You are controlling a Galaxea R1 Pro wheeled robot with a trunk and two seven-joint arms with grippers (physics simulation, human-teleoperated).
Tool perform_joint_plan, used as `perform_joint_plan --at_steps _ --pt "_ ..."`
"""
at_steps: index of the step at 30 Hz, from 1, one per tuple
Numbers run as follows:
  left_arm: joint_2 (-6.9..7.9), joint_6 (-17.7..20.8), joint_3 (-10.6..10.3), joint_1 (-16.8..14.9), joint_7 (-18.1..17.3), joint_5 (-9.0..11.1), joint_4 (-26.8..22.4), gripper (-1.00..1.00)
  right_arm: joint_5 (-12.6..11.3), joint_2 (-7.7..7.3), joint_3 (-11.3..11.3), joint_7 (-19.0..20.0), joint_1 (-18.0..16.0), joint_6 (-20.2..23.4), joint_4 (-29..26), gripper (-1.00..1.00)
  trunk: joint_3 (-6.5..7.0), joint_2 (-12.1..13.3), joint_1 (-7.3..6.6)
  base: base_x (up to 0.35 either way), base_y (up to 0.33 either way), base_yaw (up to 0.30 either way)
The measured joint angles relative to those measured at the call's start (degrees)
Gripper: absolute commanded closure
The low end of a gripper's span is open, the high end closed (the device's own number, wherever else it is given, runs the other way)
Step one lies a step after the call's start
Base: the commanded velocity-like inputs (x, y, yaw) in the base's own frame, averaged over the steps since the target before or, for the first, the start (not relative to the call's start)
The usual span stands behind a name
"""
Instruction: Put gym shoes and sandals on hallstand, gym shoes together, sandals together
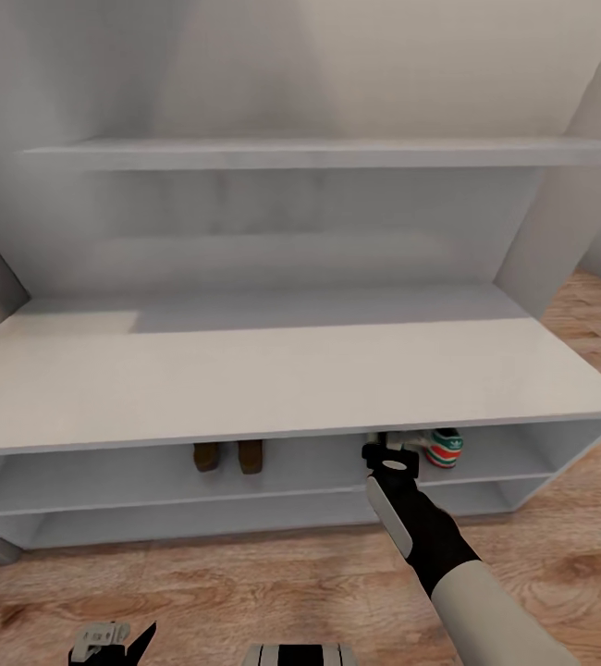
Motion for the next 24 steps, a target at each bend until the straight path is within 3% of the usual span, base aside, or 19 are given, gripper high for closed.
perform_joint_plan --at_steps 24 --pt "0.09 0.0 0.1 0.0 0.0 0.1 0.0 -1.00 0.0 0.00 0.0 0.1 0.0 0.0 0.0 1.00 0.00 0.0 0.01 0.031 -0.014 0.000"
